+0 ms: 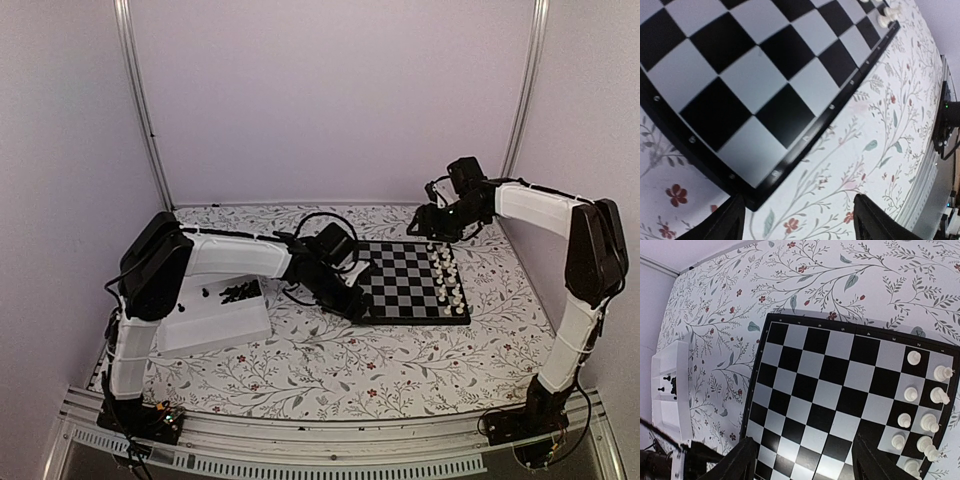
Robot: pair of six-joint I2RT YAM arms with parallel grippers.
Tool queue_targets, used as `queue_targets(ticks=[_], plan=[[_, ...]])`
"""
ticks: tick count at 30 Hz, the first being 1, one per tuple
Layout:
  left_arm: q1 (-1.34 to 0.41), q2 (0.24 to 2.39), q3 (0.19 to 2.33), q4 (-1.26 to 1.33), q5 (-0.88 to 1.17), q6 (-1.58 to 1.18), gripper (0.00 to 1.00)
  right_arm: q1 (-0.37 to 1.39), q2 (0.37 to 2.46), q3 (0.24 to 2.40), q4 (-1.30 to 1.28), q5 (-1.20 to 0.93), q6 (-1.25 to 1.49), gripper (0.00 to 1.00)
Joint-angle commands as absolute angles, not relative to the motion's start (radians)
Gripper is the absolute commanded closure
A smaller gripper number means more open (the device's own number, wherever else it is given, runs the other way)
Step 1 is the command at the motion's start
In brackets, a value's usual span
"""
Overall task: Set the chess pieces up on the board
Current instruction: Adjust the chessboard at the center of the board.
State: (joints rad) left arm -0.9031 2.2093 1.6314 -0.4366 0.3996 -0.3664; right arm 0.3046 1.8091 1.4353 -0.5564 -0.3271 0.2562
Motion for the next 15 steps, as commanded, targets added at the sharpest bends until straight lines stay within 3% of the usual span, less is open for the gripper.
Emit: queue_targets(ticks=[1, 15], plan=[[-0.930, 2.098, 1.599, -0.475, 0.362, -0.335, 0.24, 0.301, 1.903, 1.525, -0.519, -0.333, 0.297, 0.32], [-0.930, 1.678, 1.290, -0.568, 0.220, -0.333, 0.24, 0.319, 2.280, 1.901, -0.590, -0.202, 0.356, 0.32]])
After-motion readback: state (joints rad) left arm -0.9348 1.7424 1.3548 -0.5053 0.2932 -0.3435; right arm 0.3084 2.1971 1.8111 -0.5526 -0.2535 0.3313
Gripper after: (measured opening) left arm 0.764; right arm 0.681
